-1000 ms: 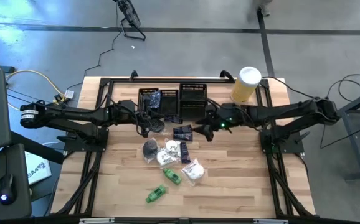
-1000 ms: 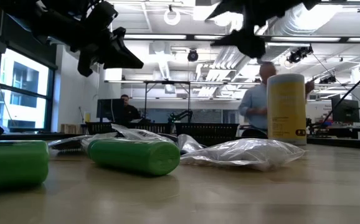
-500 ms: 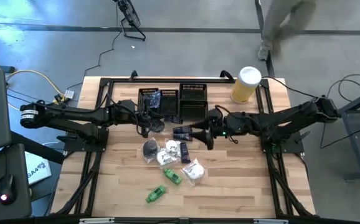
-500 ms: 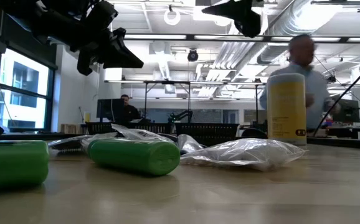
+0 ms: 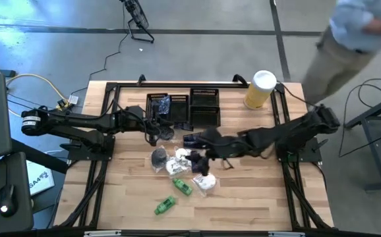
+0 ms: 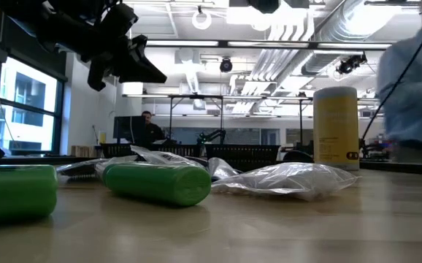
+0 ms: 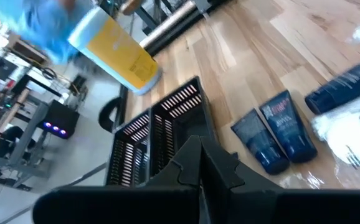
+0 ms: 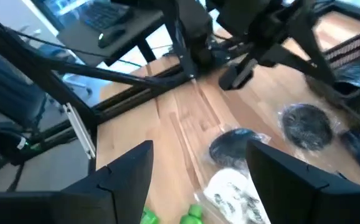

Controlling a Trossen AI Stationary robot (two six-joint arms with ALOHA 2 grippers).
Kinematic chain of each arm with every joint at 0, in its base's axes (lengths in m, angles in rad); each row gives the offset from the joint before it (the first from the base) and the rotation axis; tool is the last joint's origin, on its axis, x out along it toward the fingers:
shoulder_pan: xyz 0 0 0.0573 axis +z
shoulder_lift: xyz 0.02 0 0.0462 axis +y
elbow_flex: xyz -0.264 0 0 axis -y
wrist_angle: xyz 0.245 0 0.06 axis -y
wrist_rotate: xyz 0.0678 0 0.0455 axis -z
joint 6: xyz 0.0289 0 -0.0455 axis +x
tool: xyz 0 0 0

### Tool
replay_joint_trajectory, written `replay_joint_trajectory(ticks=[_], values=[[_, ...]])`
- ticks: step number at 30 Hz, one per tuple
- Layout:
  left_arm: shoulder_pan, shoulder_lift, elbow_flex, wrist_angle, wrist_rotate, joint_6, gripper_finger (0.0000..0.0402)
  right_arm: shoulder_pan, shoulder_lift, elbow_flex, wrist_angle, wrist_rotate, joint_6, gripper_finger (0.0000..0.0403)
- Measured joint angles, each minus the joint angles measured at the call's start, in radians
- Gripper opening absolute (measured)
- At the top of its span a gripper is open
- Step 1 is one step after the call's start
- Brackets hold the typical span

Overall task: Pick & Place Travel size toiletries
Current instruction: Put the blue shave cream into the bottom black bin

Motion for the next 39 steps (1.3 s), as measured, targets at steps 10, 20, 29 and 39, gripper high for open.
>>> replay_joint_trajectory(ticks=[10,20,29,39], values=[[0.0,0.0,0.0,-0.077,0.0,-0.019,0.0,-0.048,0.065,-0.043,-0.041,-0.146,0.03,0.0248],[0.0,-0.002,0.0,-0.062,-0.014,-0.018,0.0,-0.064,0.065,-0.08,-0.044,-0.013,0.102,0.0248],[0.0,-0.002,0.0,-0.065,-0.017,-0.013,0.0,-0.12,0.064,-0.08,0.028,-0.007,0.108,0.0248],[0.0,-0.002,0.0,-0.058,-0.031,0.019,0.0,-0.151,0.064,-0.079,0.002,-0.028,0.112,0.0248]])
